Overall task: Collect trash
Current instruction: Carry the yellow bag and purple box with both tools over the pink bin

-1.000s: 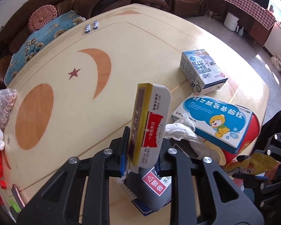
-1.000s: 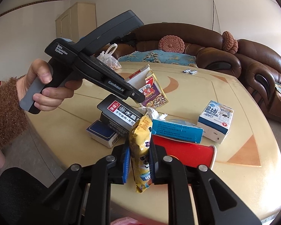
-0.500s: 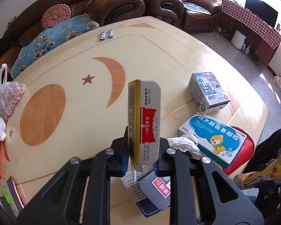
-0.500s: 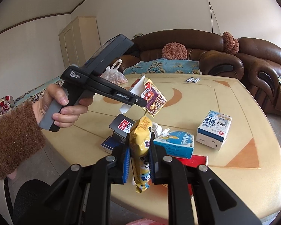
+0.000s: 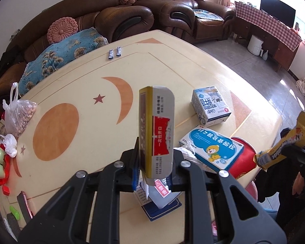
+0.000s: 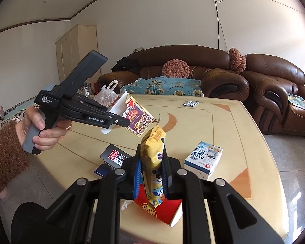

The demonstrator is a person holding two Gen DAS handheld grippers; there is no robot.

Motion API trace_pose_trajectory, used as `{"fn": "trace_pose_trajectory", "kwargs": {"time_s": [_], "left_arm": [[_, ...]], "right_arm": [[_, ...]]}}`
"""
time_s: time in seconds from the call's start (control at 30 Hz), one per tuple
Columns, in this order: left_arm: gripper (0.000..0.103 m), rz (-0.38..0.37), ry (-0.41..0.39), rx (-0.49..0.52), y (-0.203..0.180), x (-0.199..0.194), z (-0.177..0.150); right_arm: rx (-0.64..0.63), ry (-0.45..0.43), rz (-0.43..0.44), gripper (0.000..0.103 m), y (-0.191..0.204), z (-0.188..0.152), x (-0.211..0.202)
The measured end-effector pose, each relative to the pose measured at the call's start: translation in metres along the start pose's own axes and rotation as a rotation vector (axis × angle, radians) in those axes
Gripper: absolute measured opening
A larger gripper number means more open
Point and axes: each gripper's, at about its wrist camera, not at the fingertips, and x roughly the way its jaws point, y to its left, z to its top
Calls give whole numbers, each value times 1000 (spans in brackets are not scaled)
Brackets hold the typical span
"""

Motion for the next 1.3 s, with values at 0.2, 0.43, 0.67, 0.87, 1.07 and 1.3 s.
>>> {"fn": "trace_pose_trajectory", "kwargs": {"time_s": [0.2, 0.43, 0.67, 0.87, 1.07, 1.3], "left_arm": [[20, 17, -13, 33, -23, -34, -10], [20, 22, -43, 53, -48, -71, -26], [21, 21, -61, 82, -77, -99, -46], [21, 0, -86, 88, -102, -117, -65], [21, -34, -81, 92, -127, -118, -89], [21, -73, -61, 87, -153, -111, -120]], "right_arm": [[-14, -8, -22, 17, -2, 6, -23], [-28, -22, -43, 17, 2, 11, -54], [-41, -29, -57, 17, 9, 5, -85], [-44, -31, -62, 17, 14, 0, -108], [-30, 0, -63, 17, 18, -15, -127], [-21, 58, -68, 17, 20, -42, -136]]}}
